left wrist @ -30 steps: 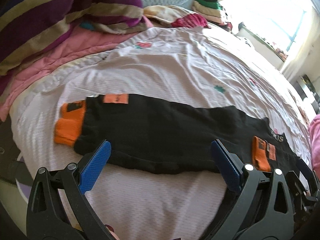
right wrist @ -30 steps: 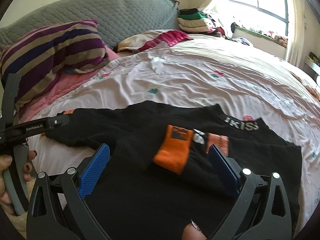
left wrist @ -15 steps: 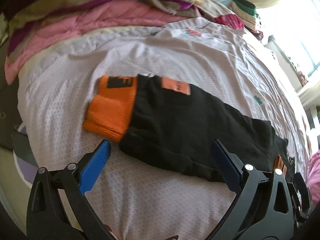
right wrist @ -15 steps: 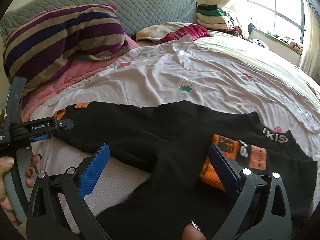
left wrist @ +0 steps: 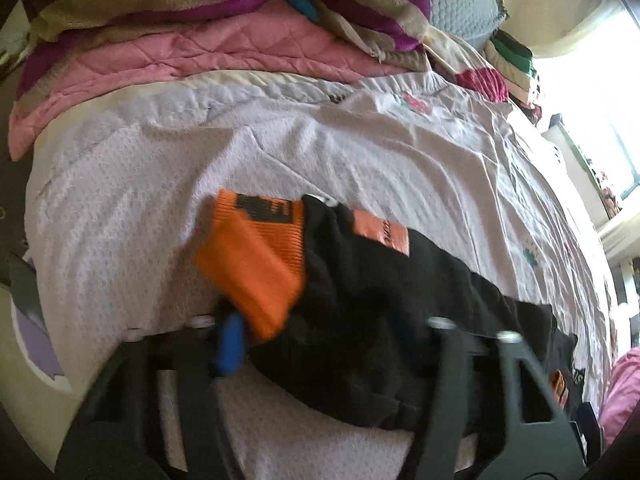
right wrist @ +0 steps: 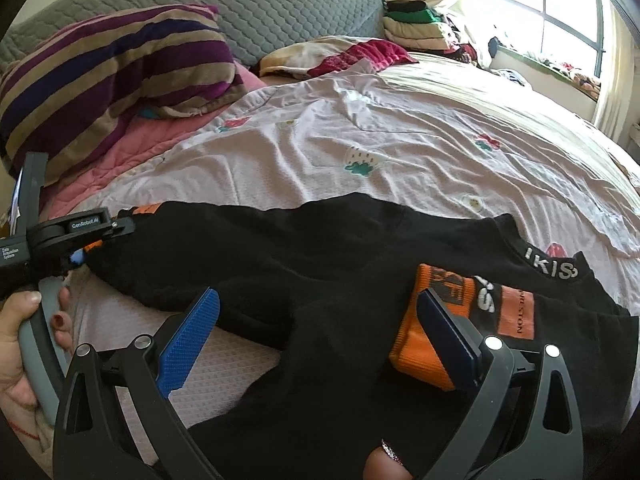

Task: Fold small clothes
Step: 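Lift the sleeve with the left gripper and carry it across the shirt body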

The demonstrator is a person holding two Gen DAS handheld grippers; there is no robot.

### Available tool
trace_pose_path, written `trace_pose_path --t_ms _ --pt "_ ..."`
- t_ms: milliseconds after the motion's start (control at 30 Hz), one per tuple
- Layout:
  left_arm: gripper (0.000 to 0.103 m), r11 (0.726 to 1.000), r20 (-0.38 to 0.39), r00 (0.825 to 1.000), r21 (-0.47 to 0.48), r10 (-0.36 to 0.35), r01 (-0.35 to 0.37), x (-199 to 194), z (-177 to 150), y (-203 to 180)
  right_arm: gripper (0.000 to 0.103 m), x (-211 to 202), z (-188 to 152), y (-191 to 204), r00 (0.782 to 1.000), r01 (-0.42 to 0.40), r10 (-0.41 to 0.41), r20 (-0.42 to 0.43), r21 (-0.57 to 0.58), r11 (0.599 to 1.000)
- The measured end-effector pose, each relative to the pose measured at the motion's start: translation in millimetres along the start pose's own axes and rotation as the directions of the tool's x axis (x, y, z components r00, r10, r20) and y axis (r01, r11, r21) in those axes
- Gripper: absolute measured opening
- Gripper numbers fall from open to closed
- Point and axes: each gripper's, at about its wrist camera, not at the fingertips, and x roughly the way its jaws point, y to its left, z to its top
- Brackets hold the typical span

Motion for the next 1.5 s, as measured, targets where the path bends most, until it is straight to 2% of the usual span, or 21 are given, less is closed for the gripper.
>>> trace_pose_path --t_ms 33,133,267,400,533,633,800,933,1067,1167,1500 --pt "0.025 1.0 0.001 1.0 -0.005 -0.007 0.007 -0.3 1.1 2.1 0.098 -1.1 0.2 -2.4 1.0 0.002 -0.002 0.002 0.004 1.0" --pt "0.015 0.997 0.032 0.997 -0.022 -0.069 0.07 -8.1 3.8 5.1 0.098 -7.7 0.2 -13.0 1.0 0.0 0.0 0.008 0.03 1.0" --pt "0.014 0.978 0.109 0.973 -0.009 -0.204 0.206 -33.5 3.9 0.2 0.098 -24.2 -4.5 -27.6 0.999 0.015 -0.016 0.028 0.045 0.999" --pt "0.013 0.961 0.143 0.95 0.044 -0.277 0.273 -55.7 -1.8 -15.3 0.098 -43.0 -13.4 -45.2 0.998 0.049 -0.051 0.042 0.053 0.997" --pt "0.013 0.928 0.16 0.915 0.101 -0.371 0.359 -75.2 -8.7 -39.9 0.098 -62.7 -25.6 -65.1 0.996 0.069 -0.072 0.047 0.066 0.995" --pt "0.013 0.907 0.163 0.895 0.149 -0.416 0.395 -80.7 -15.2 -60.2 0.098 -76.5 -37.0 -80.9 0.995 0.084 -0.089 0.051 0.093 0.992" --pt "0.013 0.851 0.135 0.852 0.24 -0.506 0.467 -92.9 -35.8 -98.5 0.098 -94.4 -56.2 -106.6 0.99 0.091 -0.108 0.088 0.179 0.98" --pt "0.009 0.79 0.094 0.808 0.304 -0.581 0.533 -98.6 -54.3 -128.8 0.098 -101.2 -64.3 -124.3 0.989 0.094 -0.119 0.092 0.235 0.967" --pt "0.006 0.747 0.045 0.788 0.357 -0.613 0.561 -100.0 -72.8 -153.3 0.098 -111.0 -65.7 -140.2 0.984 0.113 -0.146 0.104 0.275 0.955" --pt "0.006 0.719 -0.004 0.777 0.376 -0.629 0.584 -95.3 -87.5 -169.3 0.098 -123.2 -67.4 -156.8 0.979 0.121 -0.166 0.121 0.315 0.941" --pt "0.004 0.64 -0.146 0.772 0.477 -0.618 0.602 -81.8 -136.1 -215.9 0.098 -154.7 -76.4 -205.5 0.957 0.163 -0.248 0.15 0.429 0.888"
